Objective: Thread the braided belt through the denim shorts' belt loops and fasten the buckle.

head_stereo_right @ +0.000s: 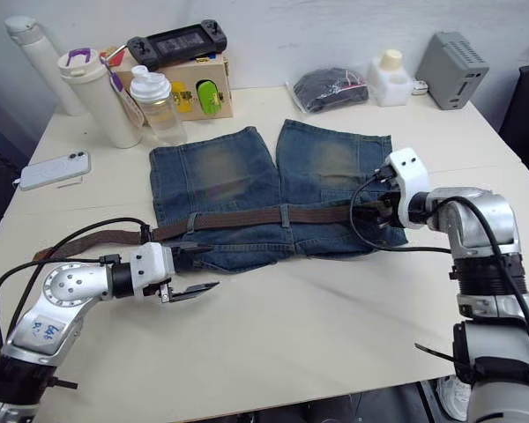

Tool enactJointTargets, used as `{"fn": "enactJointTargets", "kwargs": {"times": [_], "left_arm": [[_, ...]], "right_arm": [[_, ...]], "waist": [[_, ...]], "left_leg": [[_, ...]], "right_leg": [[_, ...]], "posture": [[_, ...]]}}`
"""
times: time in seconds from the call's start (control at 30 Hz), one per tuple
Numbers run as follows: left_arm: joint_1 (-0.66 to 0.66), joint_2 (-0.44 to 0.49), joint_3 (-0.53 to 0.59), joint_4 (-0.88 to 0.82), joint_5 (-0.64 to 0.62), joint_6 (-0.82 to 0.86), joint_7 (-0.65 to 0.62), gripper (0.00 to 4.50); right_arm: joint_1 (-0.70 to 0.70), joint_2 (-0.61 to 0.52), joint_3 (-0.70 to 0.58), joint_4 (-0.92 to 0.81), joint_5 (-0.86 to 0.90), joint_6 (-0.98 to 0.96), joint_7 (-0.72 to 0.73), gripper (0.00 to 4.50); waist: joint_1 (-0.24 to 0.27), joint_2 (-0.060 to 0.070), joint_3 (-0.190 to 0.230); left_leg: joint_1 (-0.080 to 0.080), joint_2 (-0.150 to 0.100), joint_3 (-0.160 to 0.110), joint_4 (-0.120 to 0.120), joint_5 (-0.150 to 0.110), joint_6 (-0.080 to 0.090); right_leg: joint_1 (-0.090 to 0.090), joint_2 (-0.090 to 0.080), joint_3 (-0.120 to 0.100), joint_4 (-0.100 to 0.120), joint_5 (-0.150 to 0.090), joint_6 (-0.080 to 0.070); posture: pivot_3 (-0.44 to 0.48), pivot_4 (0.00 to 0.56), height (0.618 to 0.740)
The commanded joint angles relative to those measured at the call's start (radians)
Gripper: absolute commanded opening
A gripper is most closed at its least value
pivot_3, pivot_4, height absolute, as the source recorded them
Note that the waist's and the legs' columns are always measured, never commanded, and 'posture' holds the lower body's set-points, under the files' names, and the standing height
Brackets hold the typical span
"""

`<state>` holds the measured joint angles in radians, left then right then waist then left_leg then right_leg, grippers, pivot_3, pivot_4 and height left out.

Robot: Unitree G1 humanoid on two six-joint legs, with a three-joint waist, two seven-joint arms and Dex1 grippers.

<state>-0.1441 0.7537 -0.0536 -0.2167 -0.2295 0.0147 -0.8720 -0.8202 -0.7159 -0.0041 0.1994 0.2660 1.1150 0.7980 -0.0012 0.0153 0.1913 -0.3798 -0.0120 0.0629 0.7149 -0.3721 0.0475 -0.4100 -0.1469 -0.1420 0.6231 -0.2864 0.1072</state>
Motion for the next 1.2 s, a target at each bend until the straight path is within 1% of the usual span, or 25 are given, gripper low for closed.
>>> {"fn": "enactJointTargets", "kwargs": {"times": [0.03,0.07,0.13,0.17,0.2,0.23,0.27,0.3,0.33,0.37,0.47,0.53,0.63,0.8,0.87,0.93,1.03,1.2], "left_arm": [[0.007,-0.008,0.029,-0.041,0.011,-0.008,0.019,3.69],[0.009,-0.01,0.027,-0.042,0.019,-0.012,0.024,3.69],[0.01,-0.012,0.025,-0.041,0.03,-0.019,0.028,3.69],[0.01,-0.013,0.024,-0.04,0.033,-0.021,0.028,3.69],[0.01,-0.014,0.025,-0.04,0.034,-0.021,0.031,3.69],[0.01,-0.016,0.026,-0.039,0.034,-0.021,0.032,3.69],[0.008,-0.017,0.029,-0.036,0.035,-0.022,0.034,3.69],[0.005,-0.018,0.032,-0.032,0.035,-0.023,0.035,3.69],[0.001,-0.02,0.037,-0.025,0.035,-0.024,0.038,3.69],[-0.007,-0.023,0.045,-0.015,0.03,-0.022,0.04,3.69],[-0.068,-0.036,0.101,0.035,-0.022,0.029,0.054,3.69],[-0.132,-0.04,0.147,0.086,-0.09,0.118,0.053,3.69],[-0.235,-0.039,0.193,0.196,-0.154,0.242,0.049,3.69],[-0.372,-0.035,0.188,0.366,-0.218,0.456,-0.009,3.69],[-0.394,-0.035,0.149,0.415,-0.211,0.501,-0.055,3.69],[-0.417,-0.054,0.138,0.447,-0.219,0.534,-0.074,3.69],[-0.48,-0.094,0.152,0.532,-0.234,0.614,-0.057,3.69],[-0.529,-0.135,0.148,0.62,-0.21,0.645,-0.042,3.69]], "right_arm": [[-0.028,-0.003,0.016,0.017,0.018,-0.018,0.029,3.96],[-0.029,-0.003,0.023,0.024,0.015,-0.032,0.032,3.7],[-0.03,-0.004,0.029,0.031,0.014,-0.045,0.038,2.78],[-0.029,-0.004,0.032,0.031,0.014,-0.057,0.042,2.24],[-0.027,-0.004,0.032,0.031,0.017,-0.061,0.045,1.98],[-0.026,-0.005,0.033,0.03,0.018,-0.064,0.047,1.38],[-0.021,-0.008,0.036,0.023,0.017,-0.074,0.051,1.07],[-0.017,-0.012,0.039,0.017,0.016,-0.082,0.055,0.59],[-0.013,-0.014,0.039,0.011,0.015,-0.086,0.056,0.23],[-0.008,-0.015,0.036,0.003,0.015,-0.092,0.056,0.04],[0.019,-0.023,0.019,-0.034,0.014,-0.115,0.045,0.04],[0.039,-0.024,0.0,-0.076,0.027,-0.113,0.039,0.04],[0.07,-0.019,-0.028,-0.14,0.048,-0.096,0.023,0.04],[0.119,-0.004,-0.057,-0.228,0.075,-0.087,-0.015,0.04],[0.138,0.003,-0.067,-0.259,0.087,-0.084,-0.029,0.04],[0.155,0.005,-0.074,-0.284,0.094,-0.085,-0.04,0.04],[0.176,0.009,-0.085,-0.317,0.106,-0.082,-0.058,0.04],[0.206,0.014,-0.102,-0.356,0.128,-0.073,-0.082,0.04]], "waist": [[0.0,0.0,0.0],[0.0,0.0,0.0],[-0.001,0.0,0.0],[-0.001,0.0,0.0],[0.0,0.0,0.0],[0.0,0.0,0.0],[0.0,0.0,0.0],[0.0,0.0,0.0],[0.0,0.0,0.0],[0.0,0.0,0.0],[0.001,0.0,0.0],[0.003,0.0,0.0],[0.002,0.0,0.0],[-0.001,0.0,0.0],[-0.002,-0.001,0.0],[0.0,-0.001,0.0],[0.001,-0.002,0.001],[0.001,-0.002,0.001]], "left_leg": [[0.0,0.0,0.0,0.0,0.0,0.0],[0.0,0.0,0.0,0.0,0.0,0.0],[0.0,0.0,0.0,0.0,0.0,0.0],[0.0,0.0,0.0,0.0,0.0,0.0],[0.0,0.0,0.0,0.0,0.0,0.0],[0.0,0.0,0.0,0.0,0.0,0.0],[0.0,0.0,0.0,0.0,0.0,0.0],[0.0,0.0,0.0,0.0,0.0,0.0],[0.0,0.0,0.0,0.0,0.0,0.0],[0.0,0.0,0.0,0.0,0.0,0.0],[0.0,0.0,0.0,0.0,0.0,0.0],[0.0,0.0,-0.001,0.001,0.0,0.0],[0.0,0.0,-0.001,0.001,0.0,0.0],[-0.001,-0.001,0.0,0.0,0.0,0.0],[-0.001,-0.001,0.0,0.0,0.0,0.0],[-0.001,-0.001,0.0,0.0,0.0,0.0],[-0.001,-0.001,0.0,0.001,0.001,0.0],[-0.002,-0.002,-0.001,0.002,0.001,0.0]], "right_leg": [[0.0,0.0,0.0,0.0,0.0,0.0],[0.0,0.0,0.0,0.001,0.0,0.0],[0.0,0.0,0.0,0.001,0.0,0.0],[0.0,0.0,0.0,0.001,0.0,0.0],[0.0,0.0,0.0,0.001,0.0,0.0],[0.0,0.0,0.0,0.001,0.0,0.0],[0.0,0.0,0.0,0.0,0.0,0.0],[0.0,0.0,0.0,0.0,0.0,0.0],[0.0,0.0,0.0,0.0,0.0,0.0],[0.0,0.0,0.0,0.001,0.0,0.0],[0.0,0.0,0.0,0.001,0.0,0.0],[0.0,0.0,-0.001,0.001,0.0,0.0],[0.0,0.0,-0.002,0.001,0.0,0.0],[0.0,0.002,-0.013,0.001,0.0,0.0],[0.0,0.002,-0.015,0.002,0.0,0.0],[0.0,0.002,-0.016,0.002,0.0,0.0],[0.0,0.002,-0.016,0.003,0.0,0.0],[0.0,0.002,-0.017,0.003,0.0,0.0]], "posture": [[0.0,0.15,0.69],[0.0,0.15,0.69],[0.0,0.15,0.69],[0.0,0.15,0.69],[0.0,0.15,0.69],[0.0,0.15,0.69],[0.0,0.15,0.69],[0.0,0.15,0.69],[0.0,0.15,0.69],[0.0,0.15,0.69],[0.0,0.15,0.69],[0.0,0.15,0.69],[0.0,0.15,0.69],[0.0,0.15,0.69],[0.0,0.15,0.69],[0.0,0.15,0.69],[0.0,0.15,0.69],[0.0,0.15,0.69]]}}
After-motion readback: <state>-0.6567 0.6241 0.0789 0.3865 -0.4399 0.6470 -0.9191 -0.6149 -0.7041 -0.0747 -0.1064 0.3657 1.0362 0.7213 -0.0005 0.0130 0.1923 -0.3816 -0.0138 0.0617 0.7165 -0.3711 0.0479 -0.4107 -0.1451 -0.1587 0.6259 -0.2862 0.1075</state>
